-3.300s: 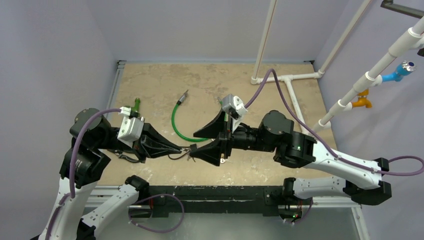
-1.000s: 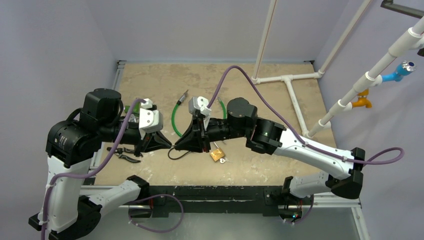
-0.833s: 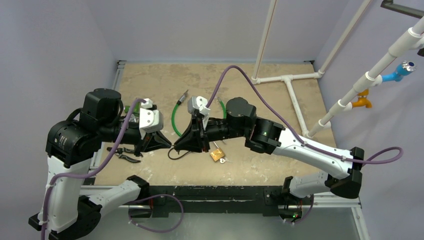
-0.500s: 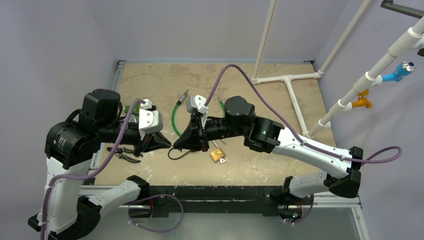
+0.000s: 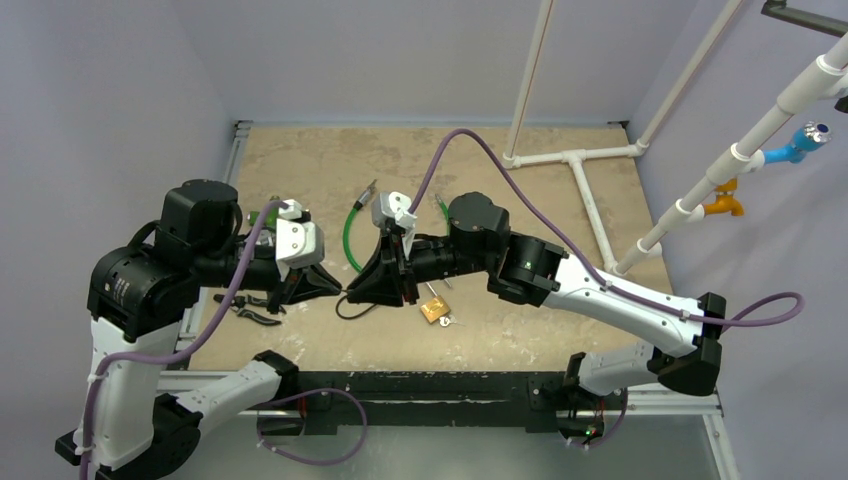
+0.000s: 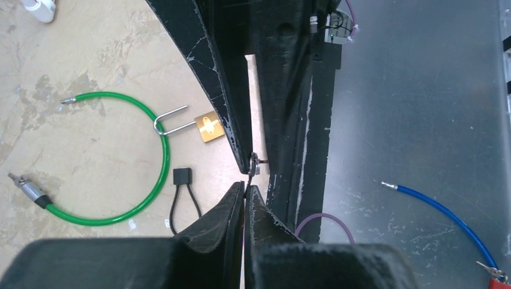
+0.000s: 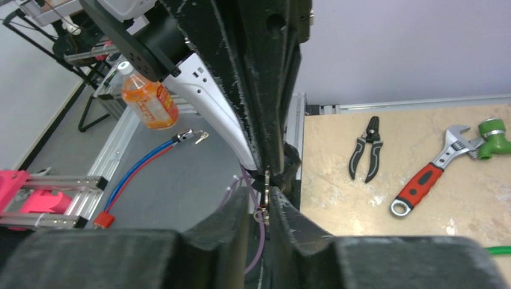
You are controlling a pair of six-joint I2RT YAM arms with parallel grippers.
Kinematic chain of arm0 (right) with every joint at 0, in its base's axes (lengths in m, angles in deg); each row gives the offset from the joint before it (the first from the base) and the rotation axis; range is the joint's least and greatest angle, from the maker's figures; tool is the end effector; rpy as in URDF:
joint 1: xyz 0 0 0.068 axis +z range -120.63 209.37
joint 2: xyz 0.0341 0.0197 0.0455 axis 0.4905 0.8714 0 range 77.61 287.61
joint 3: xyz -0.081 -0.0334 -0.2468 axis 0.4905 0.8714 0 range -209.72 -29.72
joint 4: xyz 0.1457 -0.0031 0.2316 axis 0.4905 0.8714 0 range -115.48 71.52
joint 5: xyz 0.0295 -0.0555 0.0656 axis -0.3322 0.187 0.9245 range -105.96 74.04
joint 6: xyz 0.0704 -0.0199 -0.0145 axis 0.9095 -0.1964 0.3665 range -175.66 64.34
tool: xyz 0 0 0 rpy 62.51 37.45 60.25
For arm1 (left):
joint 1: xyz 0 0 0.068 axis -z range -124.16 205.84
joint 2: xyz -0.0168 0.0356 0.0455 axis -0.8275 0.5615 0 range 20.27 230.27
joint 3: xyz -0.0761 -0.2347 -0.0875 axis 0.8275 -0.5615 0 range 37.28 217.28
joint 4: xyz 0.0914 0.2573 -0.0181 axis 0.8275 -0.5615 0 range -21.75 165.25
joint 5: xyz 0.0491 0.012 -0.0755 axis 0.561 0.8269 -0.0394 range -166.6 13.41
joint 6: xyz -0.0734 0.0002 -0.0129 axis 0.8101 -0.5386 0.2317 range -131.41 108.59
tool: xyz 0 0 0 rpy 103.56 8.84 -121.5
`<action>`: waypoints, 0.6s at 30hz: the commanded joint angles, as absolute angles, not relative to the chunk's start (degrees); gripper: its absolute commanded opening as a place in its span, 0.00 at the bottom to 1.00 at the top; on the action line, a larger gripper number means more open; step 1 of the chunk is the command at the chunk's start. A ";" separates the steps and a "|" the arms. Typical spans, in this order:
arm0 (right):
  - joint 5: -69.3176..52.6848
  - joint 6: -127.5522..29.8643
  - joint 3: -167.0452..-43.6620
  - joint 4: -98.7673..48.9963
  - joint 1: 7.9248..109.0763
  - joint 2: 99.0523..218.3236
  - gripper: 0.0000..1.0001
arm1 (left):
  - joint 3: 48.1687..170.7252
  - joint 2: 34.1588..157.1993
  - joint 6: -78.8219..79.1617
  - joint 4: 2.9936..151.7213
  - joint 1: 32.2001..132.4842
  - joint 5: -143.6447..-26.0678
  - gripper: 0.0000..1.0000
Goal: Unlock with the key
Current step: Pick up the key from the center of the board.
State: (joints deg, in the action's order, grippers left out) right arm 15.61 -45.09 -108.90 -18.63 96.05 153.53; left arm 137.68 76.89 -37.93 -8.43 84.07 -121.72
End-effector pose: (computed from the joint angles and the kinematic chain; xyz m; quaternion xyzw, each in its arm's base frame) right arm 0.1045 0.3249 0.4251 -0.4942 0.5315 0.5661 0.3910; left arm 0.0816 -0.0941 0.4704 0.5289 0.6682 -0.3534 0.3858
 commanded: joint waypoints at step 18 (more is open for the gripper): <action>13.57 -42.86 -110.28 -13.16 93.72 152.01 0.00 | 135.13 74.99 -36.69 -2.78 84.14 -121.91 0.49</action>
State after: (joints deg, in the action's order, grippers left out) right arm 14.61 -44.48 -112.04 -14.06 95.31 155.76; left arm 135.73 75.28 -37.65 -7.03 84.11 -120.82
